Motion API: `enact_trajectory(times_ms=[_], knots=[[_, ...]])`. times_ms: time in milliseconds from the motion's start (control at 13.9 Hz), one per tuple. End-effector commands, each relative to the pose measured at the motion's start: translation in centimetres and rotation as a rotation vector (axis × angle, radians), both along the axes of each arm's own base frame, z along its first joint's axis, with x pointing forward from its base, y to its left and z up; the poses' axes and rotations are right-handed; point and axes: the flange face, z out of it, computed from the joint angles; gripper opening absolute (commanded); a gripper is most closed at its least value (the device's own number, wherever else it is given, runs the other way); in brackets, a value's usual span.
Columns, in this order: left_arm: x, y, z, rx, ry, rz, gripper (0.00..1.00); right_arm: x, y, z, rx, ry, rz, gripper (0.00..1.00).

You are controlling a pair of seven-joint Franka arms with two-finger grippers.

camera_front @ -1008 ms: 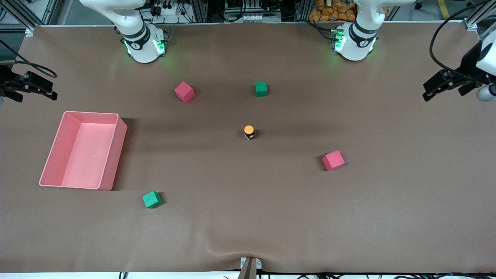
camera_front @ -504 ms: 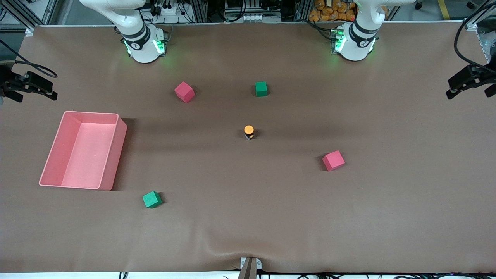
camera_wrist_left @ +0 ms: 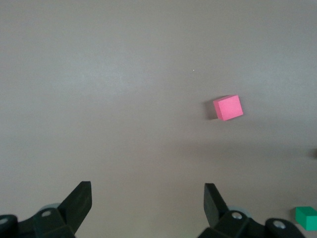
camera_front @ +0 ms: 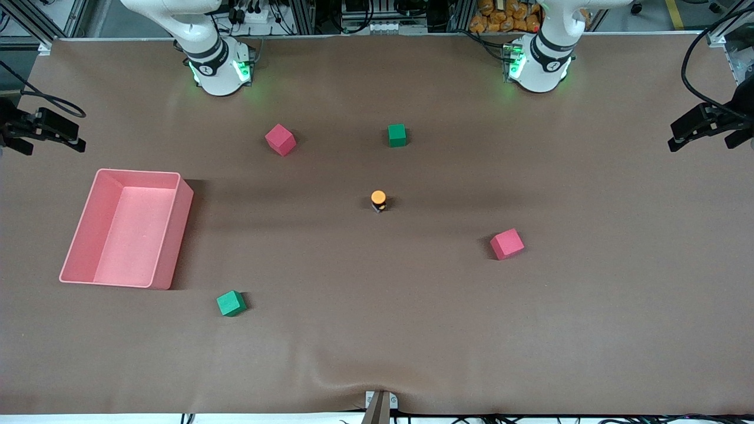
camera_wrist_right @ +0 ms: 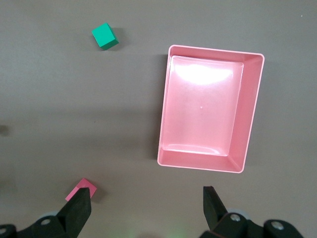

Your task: Place and upright button with both arms

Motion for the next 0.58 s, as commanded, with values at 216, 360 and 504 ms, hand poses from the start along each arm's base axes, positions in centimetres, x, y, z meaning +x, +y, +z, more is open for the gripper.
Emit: enact_trajectory(times_ms=[216,360,504], knots=[[-0.27,0.09,0.58,-0.017,0.001,0.018,1.0,-0.01,-0.15,0.61,-0.003,-0.005,-0.006,1.0],[-0.22,-0.01,0.49,-0.019,0.003,0.031,1.0,-0.03,-0.17,0.59,-0.004,-0.003,-0.005,1.0],[-0.22,-0.55,0.5,-0.02,0.002,0.035,1.0,-0.03,-0.17,0.6,-0.004,-0.003,-0.005,1.0]])
